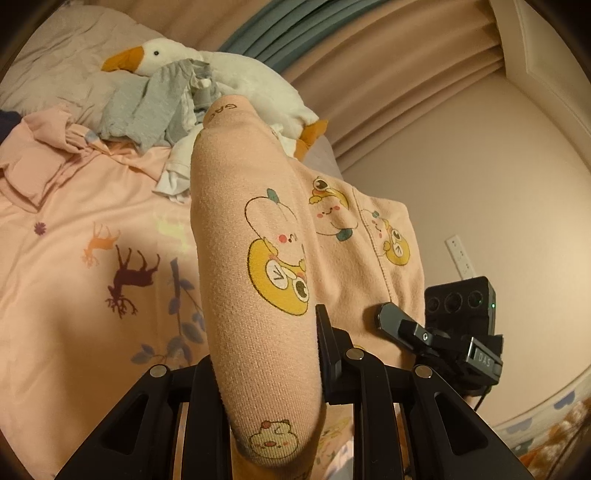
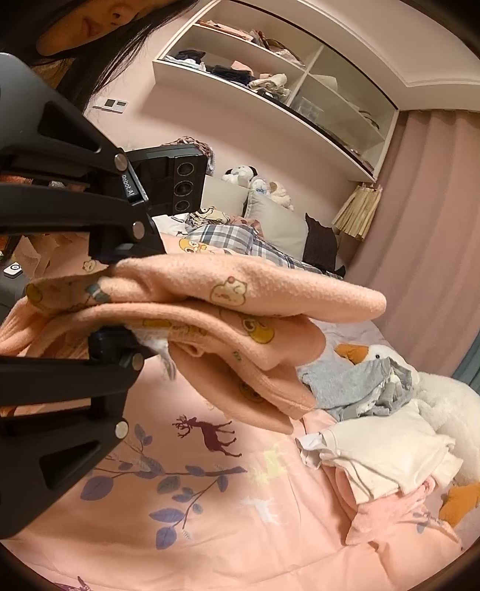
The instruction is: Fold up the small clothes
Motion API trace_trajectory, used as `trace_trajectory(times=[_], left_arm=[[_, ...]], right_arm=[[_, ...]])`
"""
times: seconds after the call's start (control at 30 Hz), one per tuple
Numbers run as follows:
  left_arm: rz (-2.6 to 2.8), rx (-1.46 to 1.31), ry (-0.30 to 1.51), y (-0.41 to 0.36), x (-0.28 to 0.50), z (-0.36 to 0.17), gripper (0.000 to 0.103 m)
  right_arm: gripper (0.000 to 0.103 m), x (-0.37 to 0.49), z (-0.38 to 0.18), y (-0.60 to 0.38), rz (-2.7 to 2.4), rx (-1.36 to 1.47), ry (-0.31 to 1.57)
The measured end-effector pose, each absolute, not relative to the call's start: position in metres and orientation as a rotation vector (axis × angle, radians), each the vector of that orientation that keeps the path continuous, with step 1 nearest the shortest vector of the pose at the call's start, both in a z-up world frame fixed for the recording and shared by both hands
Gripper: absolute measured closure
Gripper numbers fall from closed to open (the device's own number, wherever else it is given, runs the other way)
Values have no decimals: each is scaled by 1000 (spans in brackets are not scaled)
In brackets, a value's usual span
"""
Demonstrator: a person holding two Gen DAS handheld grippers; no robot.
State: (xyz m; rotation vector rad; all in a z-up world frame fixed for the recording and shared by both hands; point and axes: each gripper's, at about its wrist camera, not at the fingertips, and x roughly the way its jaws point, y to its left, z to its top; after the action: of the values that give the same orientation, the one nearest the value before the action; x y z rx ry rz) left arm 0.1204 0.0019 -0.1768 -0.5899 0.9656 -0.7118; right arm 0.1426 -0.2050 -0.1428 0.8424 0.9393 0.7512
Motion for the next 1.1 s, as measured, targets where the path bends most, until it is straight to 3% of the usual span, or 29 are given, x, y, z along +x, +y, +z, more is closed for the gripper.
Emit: trace_trajectory(times=[1.1], left_arm=[[-629, -517, 943, 19, 121, -162, 82]], right_arm=[[76, 159, -135, -171, 774, 778, 953]])
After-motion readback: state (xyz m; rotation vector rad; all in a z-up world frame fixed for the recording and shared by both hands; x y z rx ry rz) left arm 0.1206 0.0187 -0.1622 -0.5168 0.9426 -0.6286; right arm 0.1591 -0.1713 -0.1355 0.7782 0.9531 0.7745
